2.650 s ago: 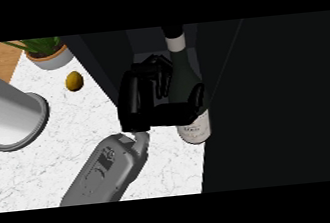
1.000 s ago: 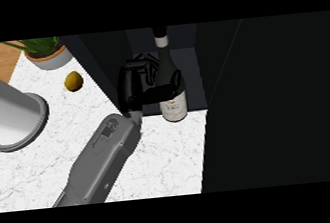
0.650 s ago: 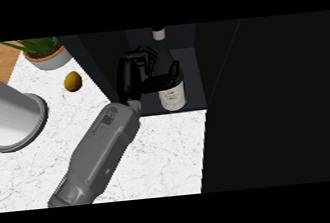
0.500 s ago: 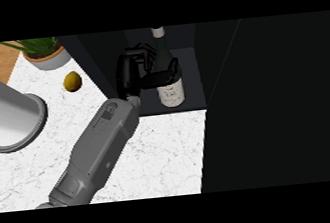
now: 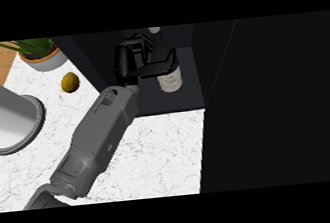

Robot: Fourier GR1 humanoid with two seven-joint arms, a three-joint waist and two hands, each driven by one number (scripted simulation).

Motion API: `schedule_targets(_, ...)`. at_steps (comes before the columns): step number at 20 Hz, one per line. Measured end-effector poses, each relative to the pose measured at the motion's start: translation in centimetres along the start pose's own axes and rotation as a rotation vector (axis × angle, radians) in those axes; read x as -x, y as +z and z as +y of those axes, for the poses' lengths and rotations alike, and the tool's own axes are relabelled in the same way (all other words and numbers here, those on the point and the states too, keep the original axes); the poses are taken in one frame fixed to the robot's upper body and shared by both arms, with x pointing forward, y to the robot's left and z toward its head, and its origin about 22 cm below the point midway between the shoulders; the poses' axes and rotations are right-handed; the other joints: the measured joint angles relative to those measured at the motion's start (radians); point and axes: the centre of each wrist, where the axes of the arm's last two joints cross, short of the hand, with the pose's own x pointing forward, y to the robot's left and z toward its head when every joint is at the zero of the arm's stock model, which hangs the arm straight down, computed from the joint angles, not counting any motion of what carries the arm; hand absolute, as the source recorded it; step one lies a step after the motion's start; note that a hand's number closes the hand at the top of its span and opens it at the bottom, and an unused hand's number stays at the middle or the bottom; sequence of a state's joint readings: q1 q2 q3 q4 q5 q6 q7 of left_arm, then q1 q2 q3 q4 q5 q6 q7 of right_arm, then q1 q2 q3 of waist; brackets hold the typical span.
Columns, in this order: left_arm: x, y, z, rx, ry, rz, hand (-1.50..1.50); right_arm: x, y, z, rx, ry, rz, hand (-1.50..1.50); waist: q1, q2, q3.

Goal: Pick up the wine, place it into the cabinet and close the cabinet

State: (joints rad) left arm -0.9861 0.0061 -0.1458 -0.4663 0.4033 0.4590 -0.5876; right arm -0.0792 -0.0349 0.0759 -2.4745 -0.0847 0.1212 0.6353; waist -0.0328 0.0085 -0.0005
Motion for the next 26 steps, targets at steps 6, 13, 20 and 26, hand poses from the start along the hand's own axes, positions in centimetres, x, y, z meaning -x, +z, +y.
schedule_targets(6, -0.1, -1.1, 0.1, -0.042, -0.024, -0.027, 1.5, 0.3, 0.2, 0.3, -0.02, -0.007, -0.008, -1.5, -0.01, 0.004, 0.0)
schedule_targets(13, -0.4, -1.9, -0.1, -0.076, 0.014, 0.022, 1.5, 0.2, -0.1, 0.6, -0.027, -0.025, -0.008, -1.5, -0.015, 0.007, 0.0)
schedule_targets(20, 0.0, -1.8, 0.2, -0.1, 0.106, 0.05, 1.5, 0.4, 0.1, 0.5, -0.03, -0.022, -0.014, -1.5, -0.023, 0.007, 0.003)
schedule_targets(26, 0.2, -1.8, 0.3, -0.111, 0.119, 0.051, 1.5, 0.4, -0.1, 0.5, -0.032, -0.022, -0.016, -1.5, -0.027, 0.008, 0.003)
